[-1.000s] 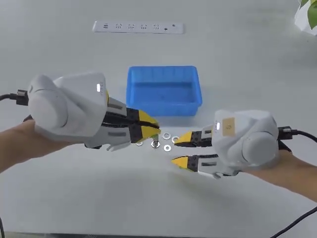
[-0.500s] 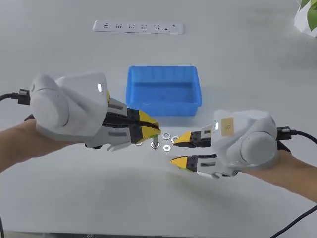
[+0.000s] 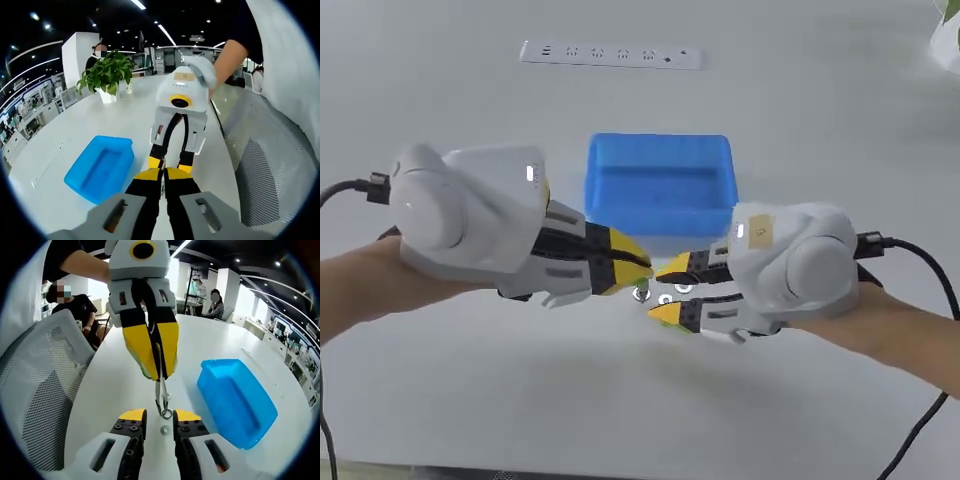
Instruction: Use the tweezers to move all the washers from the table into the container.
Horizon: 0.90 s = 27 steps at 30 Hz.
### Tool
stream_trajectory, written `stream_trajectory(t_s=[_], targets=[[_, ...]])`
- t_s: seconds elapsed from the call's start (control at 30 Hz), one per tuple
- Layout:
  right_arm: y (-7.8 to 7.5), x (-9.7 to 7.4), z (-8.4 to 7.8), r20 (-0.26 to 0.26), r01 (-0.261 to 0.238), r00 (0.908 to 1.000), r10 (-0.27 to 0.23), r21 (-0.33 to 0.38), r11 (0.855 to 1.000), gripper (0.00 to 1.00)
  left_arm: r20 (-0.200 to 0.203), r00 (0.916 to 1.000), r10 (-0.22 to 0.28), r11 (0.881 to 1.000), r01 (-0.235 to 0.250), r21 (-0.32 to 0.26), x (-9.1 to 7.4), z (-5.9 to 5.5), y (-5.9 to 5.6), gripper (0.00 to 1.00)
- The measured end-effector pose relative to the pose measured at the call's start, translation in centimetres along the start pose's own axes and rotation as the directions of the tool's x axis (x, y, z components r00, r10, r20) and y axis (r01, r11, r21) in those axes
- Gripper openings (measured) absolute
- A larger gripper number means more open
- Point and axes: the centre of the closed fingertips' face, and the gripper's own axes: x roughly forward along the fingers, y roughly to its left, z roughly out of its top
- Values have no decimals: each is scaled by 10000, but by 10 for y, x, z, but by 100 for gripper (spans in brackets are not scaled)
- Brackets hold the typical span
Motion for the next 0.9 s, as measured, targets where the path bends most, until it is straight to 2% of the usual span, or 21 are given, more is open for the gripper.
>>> stream_trajectory(t_s=[0.2, 0.4, 0.6, 0.77, 0.9], targets=[[2, 8, 8, 20, -292, 9996, 293, -239, 9993, 21, 29, 10000, -23, 10000, 23, -61, 2, 1, 2, 5], [5, 13, 11, 10, -617, 9981, 617, -285, 9977, 14, 20, 10000, -72, 10000, 72, -61, 2, 1, 1, 5], [4, 13, 10, -109, -702, 9975, 699, -261, 9972, 11, 53, 10000, -72, 9999, 72, -82, 3, 1, 1, 5], [5, 13, 10, -205, -620, 9979, 608, -636, 9960, 10, 74, 10000, -68, 10000, 68, -62, 3, 1, 1, 5], [1, 14, 9, -185, -526, 9985, 515, -624, 9967, 10, 55, 9999, 109, 9998, -110, 182, 2, 0, 3, 5]])
